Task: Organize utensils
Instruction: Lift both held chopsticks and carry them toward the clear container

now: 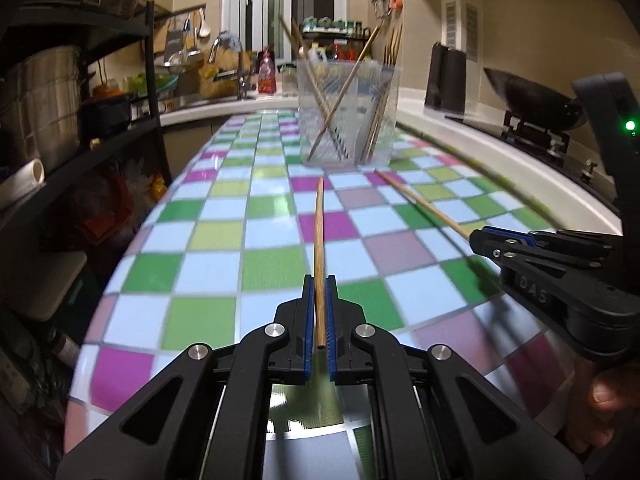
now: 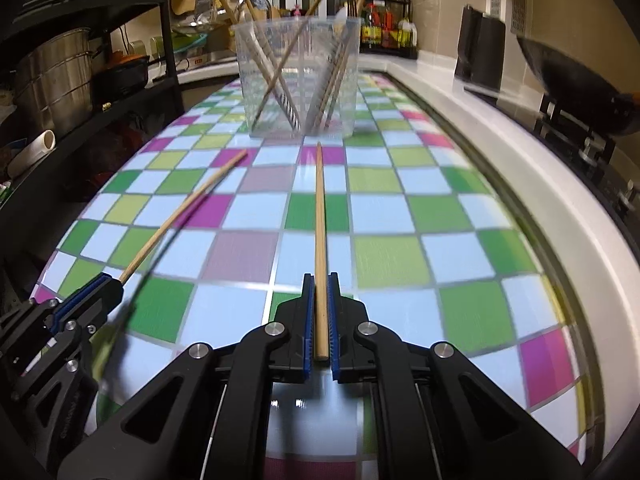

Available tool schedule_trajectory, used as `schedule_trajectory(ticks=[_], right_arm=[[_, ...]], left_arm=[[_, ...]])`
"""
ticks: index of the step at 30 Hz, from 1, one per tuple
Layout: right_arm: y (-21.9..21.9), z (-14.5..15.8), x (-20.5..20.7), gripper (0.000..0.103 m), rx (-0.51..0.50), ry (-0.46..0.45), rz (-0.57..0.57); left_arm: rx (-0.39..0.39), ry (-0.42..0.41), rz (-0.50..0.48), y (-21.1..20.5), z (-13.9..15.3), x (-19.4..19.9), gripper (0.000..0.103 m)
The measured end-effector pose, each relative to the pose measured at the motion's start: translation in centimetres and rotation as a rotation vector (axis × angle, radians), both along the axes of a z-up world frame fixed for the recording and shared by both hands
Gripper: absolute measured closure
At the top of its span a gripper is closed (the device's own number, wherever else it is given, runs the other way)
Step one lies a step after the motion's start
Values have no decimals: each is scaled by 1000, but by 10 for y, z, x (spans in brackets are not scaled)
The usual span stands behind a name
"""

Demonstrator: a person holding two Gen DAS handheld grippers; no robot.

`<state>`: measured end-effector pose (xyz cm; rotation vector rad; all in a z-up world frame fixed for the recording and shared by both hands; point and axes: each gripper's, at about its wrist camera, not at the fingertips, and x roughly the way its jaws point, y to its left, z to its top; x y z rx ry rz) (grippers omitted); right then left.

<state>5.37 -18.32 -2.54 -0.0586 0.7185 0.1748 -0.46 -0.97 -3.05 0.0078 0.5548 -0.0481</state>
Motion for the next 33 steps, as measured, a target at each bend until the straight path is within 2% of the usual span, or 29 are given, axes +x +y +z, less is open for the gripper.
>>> schedule_trajectory(ticks=[6, 18, 26, 33], right_arm=[[-3, 23, -5, 97, 1, -80, 5], [-1, 78, -27, 97, -48, -305, 42], [-7, 120, -25, 97, -49, -375, 34], [-7, 165, -11, 97, -3, -384, 29]], left_arm=[[1, -48, 5, 4, 20, -4, 98], [17, -217, 1, 12, 75, -5, 98], [-8, -279, -21, 22, 120, 13, 98], [-59, -255, -64, 30, 151, 33, 98]])
